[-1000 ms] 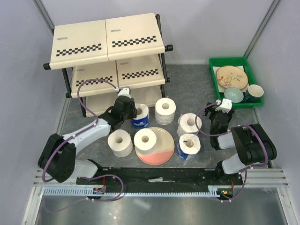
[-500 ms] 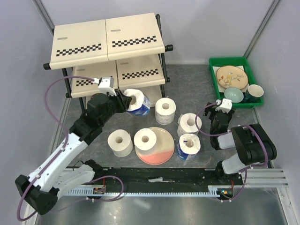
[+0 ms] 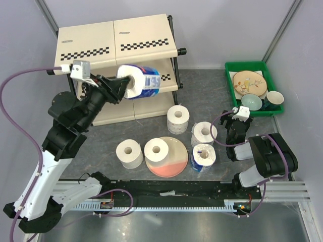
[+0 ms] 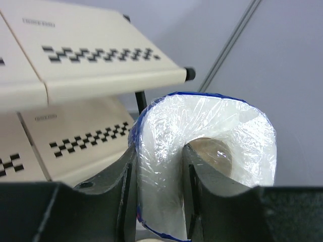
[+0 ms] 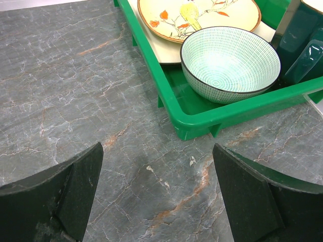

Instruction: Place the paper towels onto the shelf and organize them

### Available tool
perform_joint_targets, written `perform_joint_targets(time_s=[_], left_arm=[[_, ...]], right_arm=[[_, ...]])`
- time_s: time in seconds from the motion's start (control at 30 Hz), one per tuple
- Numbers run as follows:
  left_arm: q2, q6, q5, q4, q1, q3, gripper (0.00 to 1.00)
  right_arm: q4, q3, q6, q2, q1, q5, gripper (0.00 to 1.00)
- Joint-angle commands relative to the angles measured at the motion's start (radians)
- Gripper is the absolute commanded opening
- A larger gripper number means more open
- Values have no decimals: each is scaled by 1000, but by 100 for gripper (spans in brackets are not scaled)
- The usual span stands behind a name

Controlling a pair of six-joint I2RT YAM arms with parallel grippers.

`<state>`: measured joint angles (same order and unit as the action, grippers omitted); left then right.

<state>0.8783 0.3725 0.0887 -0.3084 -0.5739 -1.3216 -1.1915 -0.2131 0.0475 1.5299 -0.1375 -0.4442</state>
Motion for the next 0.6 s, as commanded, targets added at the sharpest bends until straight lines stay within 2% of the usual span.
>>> perform_joint_targets(time_s=[0.0,0.23,0.57], left_arm=[[99,-116,-3,51,-4,-219,27],[303,-210,26,-49,-4,-513,29],[536,-371,221,-74,-3,-827,33]], right_arm=[[-34,-11,-1,-2,-1,1,98],[-34,-11,-1,-2,1,1,98],[-34,-12,-1,-4,1,1,98]])
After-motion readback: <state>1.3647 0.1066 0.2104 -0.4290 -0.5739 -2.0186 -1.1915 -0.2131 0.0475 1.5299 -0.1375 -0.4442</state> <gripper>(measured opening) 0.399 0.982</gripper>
